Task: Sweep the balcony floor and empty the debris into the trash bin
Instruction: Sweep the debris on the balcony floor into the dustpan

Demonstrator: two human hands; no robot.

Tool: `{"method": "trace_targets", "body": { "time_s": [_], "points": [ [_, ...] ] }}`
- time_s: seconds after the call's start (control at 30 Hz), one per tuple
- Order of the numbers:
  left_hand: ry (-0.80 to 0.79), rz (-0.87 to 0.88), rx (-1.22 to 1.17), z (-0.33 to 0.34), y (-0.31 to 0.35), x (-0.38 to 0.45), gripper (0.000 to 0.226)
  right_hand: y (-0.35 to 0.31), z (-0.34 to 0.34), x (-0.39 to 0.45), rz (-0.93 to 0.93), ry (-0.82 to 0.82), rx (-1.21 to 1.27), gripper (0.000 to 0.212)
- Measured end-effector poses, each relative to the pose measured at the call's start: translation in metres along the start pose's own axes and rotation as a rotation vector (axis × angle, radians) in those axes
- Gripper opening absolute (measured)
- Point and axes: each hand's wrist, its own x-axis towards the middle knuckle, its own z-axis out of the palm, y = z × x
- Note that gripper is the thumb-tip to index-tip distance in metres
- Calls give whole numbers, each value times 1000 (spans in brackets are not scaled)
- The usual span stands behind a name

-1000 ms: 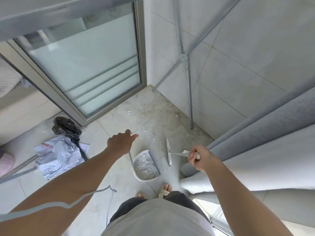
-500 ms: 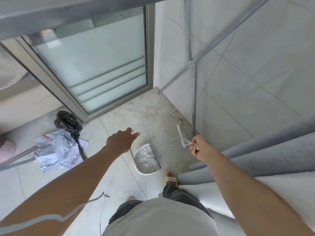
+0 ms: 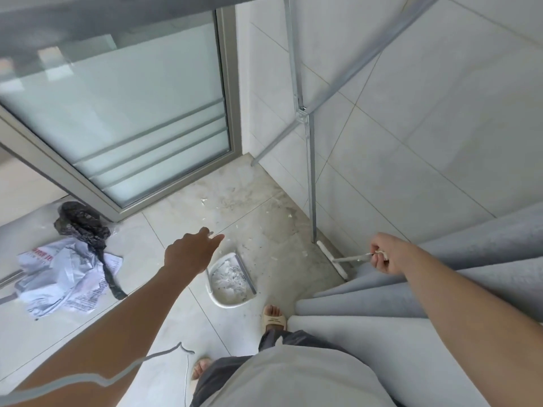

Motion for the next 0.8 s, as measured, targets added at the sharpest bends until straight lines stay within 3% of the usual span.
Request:
{"method": "trace_targets", "body": {
  "time_s": [0.17,0.4,0.63,0.8],
  "points": [
    [109,15,31,0,18,14,50,9,-15,9,27,-38,294,18],
    [200,-49,42,3,7,12,45,20,-3,33,7,-58,465,13],
    [150,-24,98,10,-8,8,47,22,55,60,53,-118,357,20],
    [47,24,142,25,-12,9,50,33,102,45,95,-144,149,21]
  ]
}}
